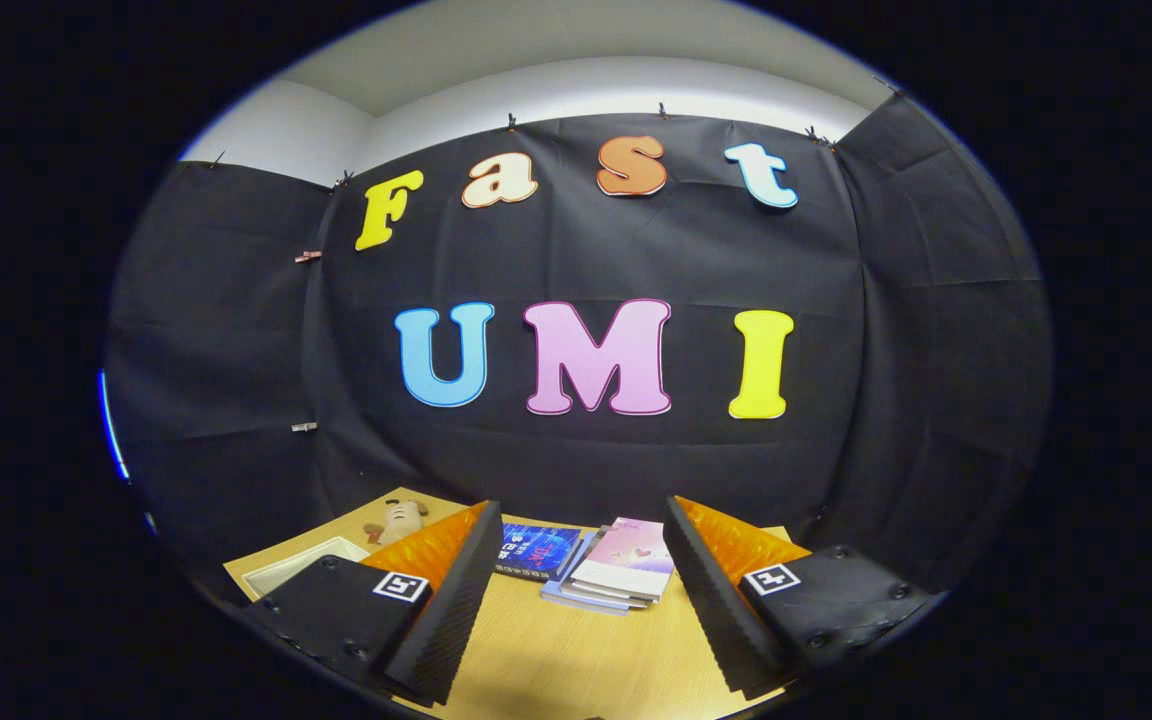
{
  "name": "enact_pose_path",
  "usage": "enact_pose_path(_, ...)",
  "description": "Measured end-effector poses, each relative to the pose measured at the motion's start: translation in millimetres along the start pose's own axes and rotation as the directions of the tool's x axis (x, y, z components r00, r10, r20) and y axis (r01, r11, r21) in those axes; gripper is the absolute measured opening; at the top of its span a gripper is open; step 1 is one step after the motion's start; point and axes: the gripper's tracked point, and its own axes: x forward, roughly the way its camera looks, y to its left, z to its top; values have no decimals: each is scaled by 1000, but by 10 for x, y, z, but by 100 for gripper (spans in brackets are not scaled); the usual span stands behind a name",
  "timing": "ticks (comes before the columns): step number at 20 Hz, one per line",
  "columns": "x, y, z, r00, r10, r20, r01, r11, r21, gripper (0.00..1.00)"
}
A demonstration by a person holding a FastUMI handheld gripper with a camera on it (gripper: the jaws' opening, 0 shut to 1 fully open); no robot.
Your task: Open the storage box then place both shoes into the box .Put the left shoe in first, then the right shoe, with the right side of both shoes facing outward in a uniform manner.
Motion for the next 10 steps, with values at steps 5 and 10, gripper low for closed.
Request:
enact_pose_path(5, 66, 76, -138, 999, -8, -52, 8, 1000, -10, 98)
enact_pose_path(10, 42, 111, -202, 995, -53, -90, 52, 999, -15, 98)
